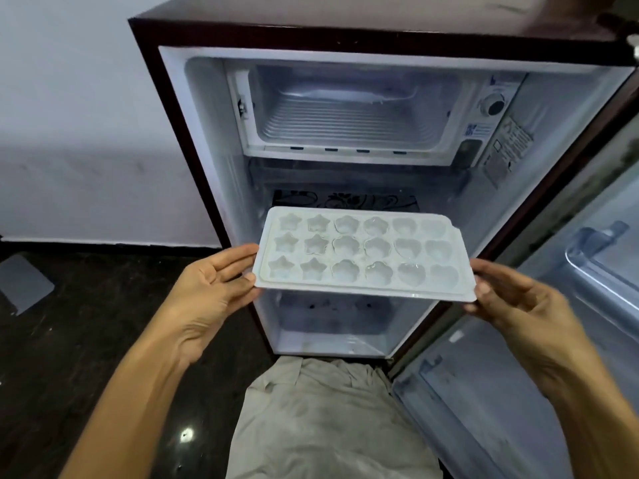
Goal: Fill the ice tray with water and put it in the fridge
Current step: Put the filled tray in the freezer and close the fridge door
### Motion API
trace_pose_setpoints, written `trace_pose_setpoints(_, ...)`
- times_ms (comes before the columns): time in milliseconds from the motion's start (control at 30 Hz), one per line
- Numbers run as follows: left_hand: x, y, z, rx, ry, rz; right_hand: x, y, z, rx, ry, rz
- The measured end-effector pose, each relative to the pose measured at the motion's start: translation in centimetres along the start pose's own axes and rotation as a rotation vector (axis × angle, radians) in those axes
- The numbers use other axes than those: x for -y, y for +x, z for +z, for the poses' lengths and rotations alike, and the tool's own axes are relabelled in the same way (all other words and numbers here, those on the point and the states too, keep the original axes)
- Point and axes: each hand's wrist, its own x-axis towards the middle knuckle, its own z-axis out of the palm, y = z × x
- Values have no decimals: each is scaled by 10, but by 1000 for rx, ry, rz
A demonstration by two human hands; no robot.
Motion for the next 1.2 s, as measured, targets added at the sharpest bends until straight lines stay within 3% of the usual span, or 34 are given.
trace_pose_setpoints(633,-91,216,69,-97,96,185,53,228,69,-120,269,80)
trace_pose_setpoints(1000,-103,283,92,-97,191,297,50,305,91,-117,248,80)
trace_pose_setpoints(1200,-108,296,101,-98,113,234,43,332,100,-119,172,109)
